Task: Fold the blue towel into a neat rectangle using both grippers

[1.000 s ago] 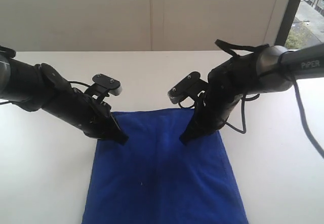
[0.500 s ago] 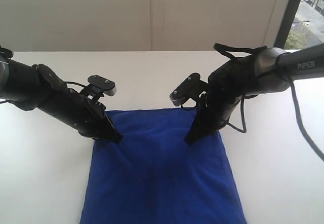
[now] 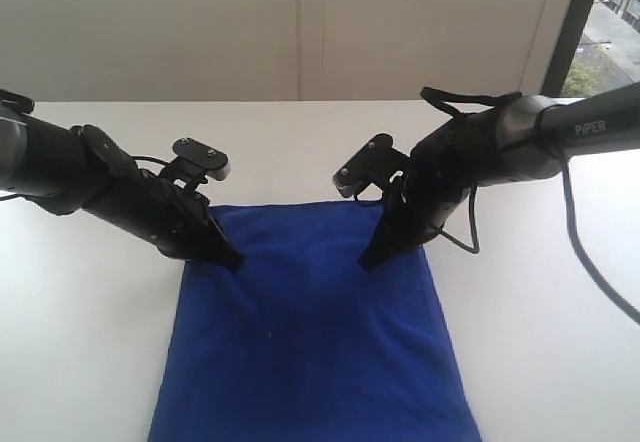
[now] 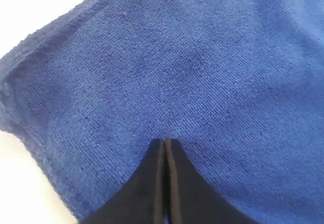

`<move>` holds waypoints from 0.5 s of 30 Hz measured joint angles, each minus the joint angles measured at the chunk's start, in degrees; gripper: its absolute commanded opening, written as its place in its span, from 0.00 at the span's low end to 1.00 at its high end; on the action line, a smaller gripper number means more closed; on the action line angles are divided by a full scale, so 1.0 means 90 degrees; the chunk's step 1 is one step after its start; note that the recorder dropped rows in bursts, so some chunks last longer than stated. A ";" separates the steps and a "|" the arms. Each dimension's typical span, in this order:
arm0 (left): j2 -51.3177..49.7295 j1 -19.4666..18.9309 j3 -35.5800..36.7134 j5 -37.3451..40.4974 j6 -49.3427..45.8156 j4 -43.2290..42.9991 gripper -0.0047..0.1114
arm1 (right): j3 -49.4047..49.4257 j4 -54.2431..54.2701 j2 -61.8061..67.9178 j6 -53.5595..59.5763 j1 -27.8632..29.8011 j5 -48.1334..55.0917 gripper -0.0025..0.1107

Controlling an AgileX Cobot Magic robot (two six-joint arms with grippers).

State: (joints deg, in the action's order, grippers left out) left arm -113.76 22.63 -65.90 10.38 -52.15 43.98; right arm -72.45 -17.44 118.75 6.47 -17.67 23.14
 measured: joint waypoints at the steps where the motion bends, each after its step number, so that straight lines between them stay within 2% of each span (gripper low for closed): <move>1: -0.0053 0.0000 -0.0055 -0.0030 0.0000 0.0000 0.04 | -0.0053 -0.0025 0.0027 0.0000 0.0000 -0.0015 0.02; 15: -0.0816 -0.0134 -0.1276 -0.0169 -0.0019 -0.0014 0.04 | -0.1090 -0.0067 0.0680 0.0000 0.0332 0.0042 0.02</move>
State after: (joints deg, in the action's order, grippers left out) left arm -121.10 21.42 -77.39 8.86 -52.32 43.85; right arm -82.25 -18.04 124.87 6.47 -14.68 23.52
